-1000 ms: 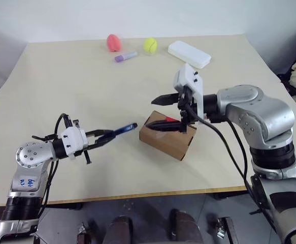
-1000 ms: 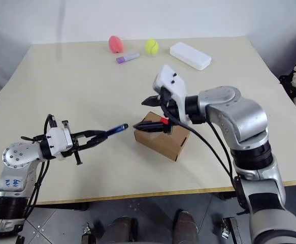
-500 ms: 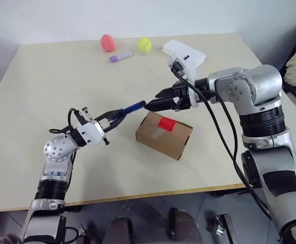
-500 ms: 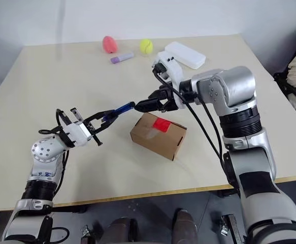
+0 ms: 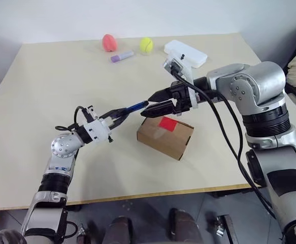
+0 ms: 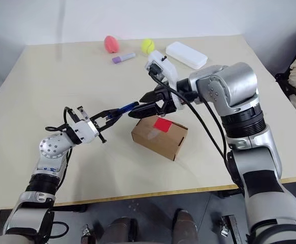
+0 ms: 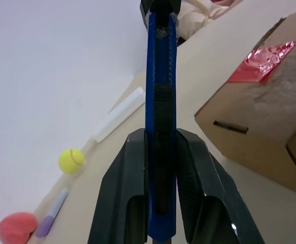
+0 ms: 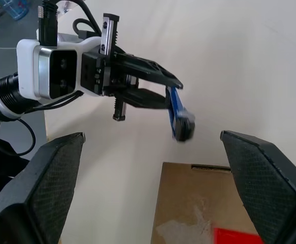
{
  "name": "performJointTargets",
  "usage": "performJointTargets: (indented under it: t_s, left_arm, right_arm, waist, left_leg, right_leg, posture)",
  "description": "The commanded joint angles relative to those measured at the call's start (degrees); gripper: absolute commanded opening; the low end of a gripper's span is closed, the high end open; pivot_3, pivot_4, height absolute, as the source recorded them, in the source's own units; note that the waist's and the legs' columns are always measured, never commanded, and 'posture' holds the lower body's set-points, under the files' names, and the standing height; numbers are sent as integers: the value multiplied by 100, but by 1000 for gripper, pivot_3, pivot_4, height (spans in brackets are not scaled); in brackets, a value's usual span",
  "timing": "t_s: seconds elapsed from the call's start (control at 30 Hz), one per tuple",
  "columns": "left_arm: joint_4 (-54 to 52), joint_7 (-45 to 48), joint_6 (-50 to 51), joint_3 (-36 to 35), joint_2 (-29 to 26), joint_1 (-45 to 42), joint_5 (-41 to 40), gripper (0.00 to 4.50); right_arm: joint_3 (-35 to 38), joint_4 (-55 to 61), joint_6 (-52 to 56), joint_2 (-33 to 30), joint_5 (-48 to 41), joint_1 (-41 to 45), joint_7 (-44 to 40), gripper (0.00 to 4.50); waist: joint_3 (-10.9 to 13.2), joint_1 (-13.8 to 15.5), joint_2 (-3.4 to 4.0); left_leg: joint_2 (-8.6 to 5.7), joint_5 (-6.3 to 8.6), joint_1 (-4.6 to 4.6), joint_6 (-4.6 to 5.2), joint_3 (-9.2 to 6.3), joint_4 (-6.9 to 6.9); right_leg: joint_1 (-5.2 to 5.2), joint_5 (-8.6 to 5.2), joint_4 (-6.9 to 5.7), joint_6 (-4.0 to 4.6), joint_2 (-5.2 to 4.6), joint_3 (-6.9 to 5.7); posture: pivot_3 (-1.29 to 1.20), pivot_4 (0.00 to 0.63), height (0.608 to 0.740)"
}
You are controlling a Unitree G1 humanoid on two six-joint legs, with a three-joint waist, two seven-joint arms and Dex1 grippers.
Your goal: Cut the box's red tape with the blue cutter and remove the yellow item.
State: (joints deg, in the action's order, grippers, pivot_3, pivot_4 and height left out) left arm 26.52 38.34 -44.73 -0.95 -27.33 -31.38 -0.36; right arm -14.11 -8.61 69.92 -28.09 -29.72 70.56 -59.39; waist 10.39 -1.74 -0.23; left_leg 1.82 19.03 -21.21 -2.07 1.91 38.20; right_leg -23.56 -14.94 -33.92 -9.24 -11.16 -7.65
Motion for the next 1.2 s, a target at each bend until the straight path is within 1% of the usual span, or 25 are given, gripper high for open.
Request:
performJointTargets:
  t_s: [0.03, 0.2, 0.3, 0.4, 0.57, 0.77, 1.0, 1.07, 1.1, 1.2]
  left_arm:
    - [-71, -61, -118, 86, 53, -154, -91, 422]
    - [-88, -94, -114, 155, 69, -177, -94, 422]
    - [-99, -115, -110, 171, 73, -176, -89, 422]
    - [-87, -117, -117, 183, 64, -188, -96, 422]
    - [-99, -105, -98, 188, 52, -195, -122, 422]
    - [-49, -170, -69, 174, 82, -257, -107, 422]
    - [2, -283, 118, 128, 158, -360, -129, 422]
    - [-197, -93, 841, 130, 152, -336, -397, 1151]
    - [-281, -109, 1103, 109, 158, -325, -439, 1429]
    - [-482, -150, 1475, 37, 102, -316, -486, 2333]
  right_arm:
    - [155, -375, -343, 240, 132, 100, 202, 4472]
    - [132, -699, -517, 406, 238, 197, 232, 4472]
    - [110, -752, -418, 444, 234, 238, 203, 4472]
    - [45, -805, -355, 493, 266, 278, 199, 3950]
    - [141, -999, -335, 594, 277, 415, 281, 2210]
    - [-46, -880, -368, 531, 350, 397, 139, 140]
    - [-166, -504, -349, 417, 414, 278, 105, 163]
    - [-91, -454, -321, 394, 418, 280, 165, 163]
    - [-44, -445, -310, 382, 420, 289, 192, 163]
    - [84, -448, -296, 340, 434, 328, 272, 163]
  waist:
    - [0, -4, 0]
    - [0, -10, 0]
    - [0, -9, 0]
    - [0, -9, 0]
    - [0, -9, 0]
    - [0, -8, 0]
    - [0, -4, 0]
    - [0, -6, 0]
    - [0, -6, 0]
    - [0, -11, 0]
  left_leg:
    - [0, 0, -1, 0, 0, 0]
    - [0, 0, -1, 0, 0, -3]
    - [0, 0, -1, 0, 0, -3]
    - [0, 0, -1, 0, 0, -2]
    - [0, 0, -1, 0, 0, -2]
    - [0, 0, -1, 0, 0, -2]
    - [0, 0, -2, 0, 0, -1]
    - [0, 0, -2, 0, 0, -1]
    - [0, 0, -2, 0, 0, -1]
    - [0, 0, -1, 0, 0, -2]
  right_leg:
    - [-1, 0, 0, 0, 0, 0]
    - [-2, 0, 0, 0, 0, -1]
    - [-2, 0, 0, 0, 0, -1]
    - [-2, 0, 0, 0, 0, -1]
    - [-2, 0, 0, 0, 0, -1]
    - [-2, 0, 0, 0, 0, -1]
    - [-1, 0, 1, -1, 0, -1]
    - [-1, 0, 0, -1, 0, -1]
    - [-1, 0, 0, -1, 0, -1]
    - [-2, 0, -1, -1, 0, 0]
  posture:
    - [0, 150, 740]
    - [0, 150, 740]
    - [0, 150, 740]
    - [0, 150, 740]
    - [0, 150, 740]
    - [0, 150, 740]
    - [0, 150, 740]
    - [0, 150, 740]
    - [0, 150, 740]
    - [0, 150, 740]
